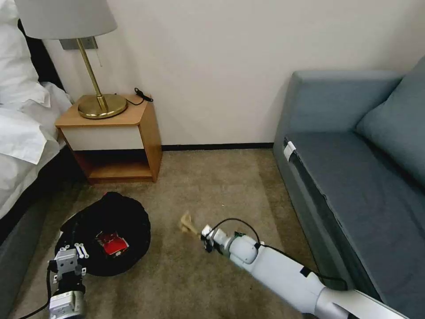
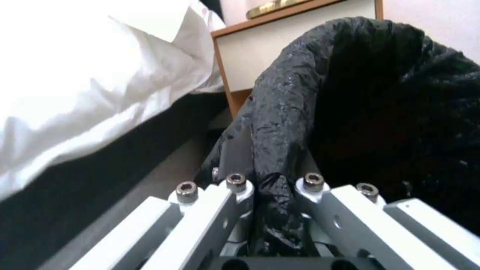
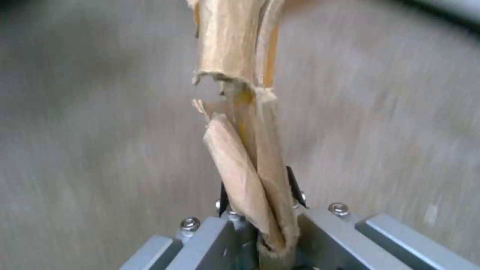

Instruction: Pick up the trash bin, then pick up the garbage on the floor and place it into the trash bin.

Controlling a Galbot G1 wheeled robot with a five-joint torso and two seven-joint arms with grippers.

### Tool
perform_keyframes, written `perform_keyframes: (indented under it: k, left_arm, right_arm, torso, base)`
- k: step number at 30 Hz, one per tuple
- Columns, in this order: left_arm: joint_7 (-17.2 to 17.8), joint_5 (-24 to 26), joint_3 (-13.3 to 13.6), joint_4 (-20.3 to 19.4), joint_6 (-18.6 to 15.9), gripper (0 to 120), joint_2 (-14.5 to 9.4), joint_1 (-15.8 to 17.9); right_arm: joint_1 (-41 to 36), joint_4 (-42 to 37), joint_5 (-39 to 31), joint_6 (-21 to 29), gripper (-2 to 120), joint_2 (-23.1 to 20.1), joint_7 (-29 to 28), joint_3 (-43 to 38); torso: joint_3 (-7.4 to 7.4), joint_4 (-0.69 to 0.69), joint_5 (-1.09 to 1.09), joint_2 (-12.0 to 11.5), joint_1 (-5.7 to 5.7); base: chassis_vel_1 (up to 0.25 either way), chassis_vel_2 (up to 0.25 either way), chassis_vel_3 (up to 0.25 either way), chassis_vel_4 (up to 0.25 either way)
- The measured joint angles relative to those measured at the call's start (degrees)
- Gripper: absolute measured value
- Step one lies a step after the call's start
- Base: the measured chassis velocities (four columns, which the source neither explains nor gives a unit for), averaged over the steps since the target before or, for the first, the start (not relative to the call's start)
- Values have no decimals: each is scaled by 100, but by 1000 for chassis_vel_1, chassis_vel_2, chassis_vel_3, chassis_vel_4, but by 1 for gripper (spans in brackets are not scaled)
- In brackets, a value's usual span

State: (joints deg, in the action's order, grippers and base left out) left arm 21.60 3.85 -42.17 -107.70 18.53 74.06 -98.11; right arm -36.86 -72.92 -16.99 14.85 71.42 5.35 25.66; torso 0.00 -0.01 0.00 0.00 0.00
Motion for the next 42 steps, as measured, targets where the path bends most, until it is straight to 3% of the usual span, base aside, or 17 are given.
perform_keyframes:
  k: [6, 8, 13, 24, 32, 34, 36, 42]
  left_arm:
    - [-32, 54, 226, -2, 6, 3, 87, 95]
    - [-133, 100, 371, -45, 7, 3, 118, 205]
    - [-240, 179, 680, -140, -34, 3, 178, 349]
    - [-277, 213, 860, -272, -26, 3, 240, 349]
    - [-307, 285, 868, -363, -6, 3, 251, 323]
    - [-307, 284, 868, -363, -7, 3, 252, 322]
    - [-301, 274, 851, -363, -4, 3, 252, 303]
    - [-293, 256, 821, -361, 4, 3, 241, 245]
  right_arm:
    - [65, -1142, -903, 124, 0, -62, -146, -259]
    - [147, -1591, -1329, 231, 0, -67, -172, -99]
    - [228, -1990, -1622, 291, 0, 45, -175, 376]
    - [267, -1316, -1391, 130, 5, 358, -356, 648]
    - [218, -1150, -918, 25, 39, 350, -532, 760]
    - [213, -1159, -912, 25, 40, 348, -535, 763]
    - [141, -1269, -855, 29, 51, 320, -545, 774]
    - [44, -1417, -815, 65, 68, 286, -551, 787]
  torso:
    - [0, 1, 0, 0, 0]
    - [0, 1, 2, 0, 0]
    - [-1, 1, 0, 0, 0]
    - [0, 1, 0, 0, 0]
    - [0, 1, 0, 0, 0]
    - [0, 1, 0, 0, 0]
    - [0, 1, 0, 0, 0]
    - [0, 1, 0, 0, 0]
  base:
    - [0, 0, 0, 0]
    - [0, 0, 0, 0]
    - [0, 0, 0, 0]
    - [0, 0, 0, 0]
    - [0, 0, 0, 0]
    - [0, 0, 0, 0]
    - [0, 0, 0, 0]
    - [0, 0, 0, 0]
